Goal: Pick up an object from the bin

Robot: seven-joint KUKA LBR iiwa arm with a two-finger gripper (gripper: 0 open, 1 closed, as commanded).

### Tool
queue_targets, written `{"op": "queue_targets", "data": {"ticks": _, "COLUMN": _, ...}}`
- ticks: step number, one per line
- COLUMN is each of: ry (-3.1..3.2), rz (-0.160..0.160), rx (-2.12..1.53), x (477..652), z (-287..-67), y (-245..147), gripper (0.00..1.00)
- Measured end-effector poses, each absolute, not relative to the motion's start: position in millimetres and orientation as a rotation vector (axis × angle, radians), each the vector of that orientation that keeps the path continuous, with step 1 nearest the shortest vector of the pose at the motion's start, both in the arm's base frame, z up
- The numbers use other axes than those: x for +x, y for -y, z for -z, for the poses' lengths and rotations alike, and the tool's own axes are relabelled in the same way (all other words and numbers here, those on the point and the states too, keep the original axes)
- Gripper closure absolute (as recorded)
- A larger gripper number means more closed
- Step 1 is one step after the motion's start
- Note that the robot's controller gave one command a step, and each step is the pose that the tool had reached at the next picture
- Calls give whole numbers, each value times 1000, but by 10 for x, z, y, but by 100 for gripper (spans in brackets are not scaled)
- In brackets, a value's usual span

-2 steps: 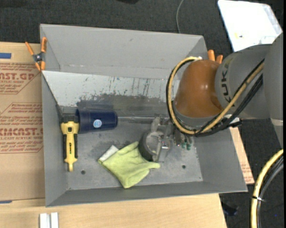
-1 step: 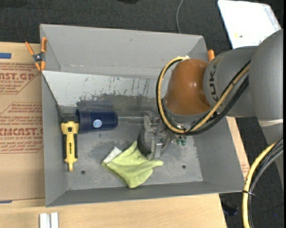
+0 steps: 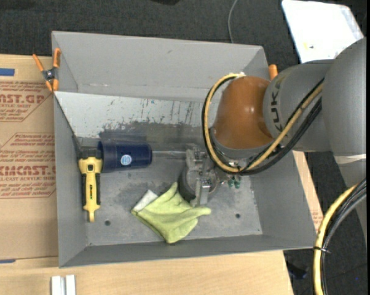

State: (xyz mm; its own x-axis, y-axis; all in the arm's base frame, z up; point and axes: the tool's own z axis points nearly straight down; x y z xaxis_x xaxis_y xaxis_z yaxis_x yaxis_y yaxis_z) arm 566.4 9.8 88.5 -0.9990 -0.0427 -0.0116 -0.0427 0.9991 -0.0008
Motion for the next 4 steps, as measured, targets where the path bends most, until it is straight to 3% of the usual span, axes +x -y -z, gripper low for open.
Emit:
{"op": "queue_targets", "data": {"ticks": 1, "ry": -2956, "rz": 8, "rx": -1015, "x": 5645, "z": -2374, "y": -96, "gripper": 100}}
{"op": "queue_targets", "data": {"ticks": 2, "ry": -2960, "rz": 4, "rx": -1019, "x": 5637, "z": -2346, "y": -104, "gripper": 100}}
{"op": "queue_targets", "data": {"ticks": 3, "ry": -2955, "rz": 5, "rx": -1014, "x": 5678, "z": -1652, "y": -507, "gripper": 100}}
{"op": "queue_targets", "data": {"ticks": 4, "ry": -2836, "rz": 13, "rx": -1303, "x": 5493, "z": -1230, "y": -365, "gripper": 100}}
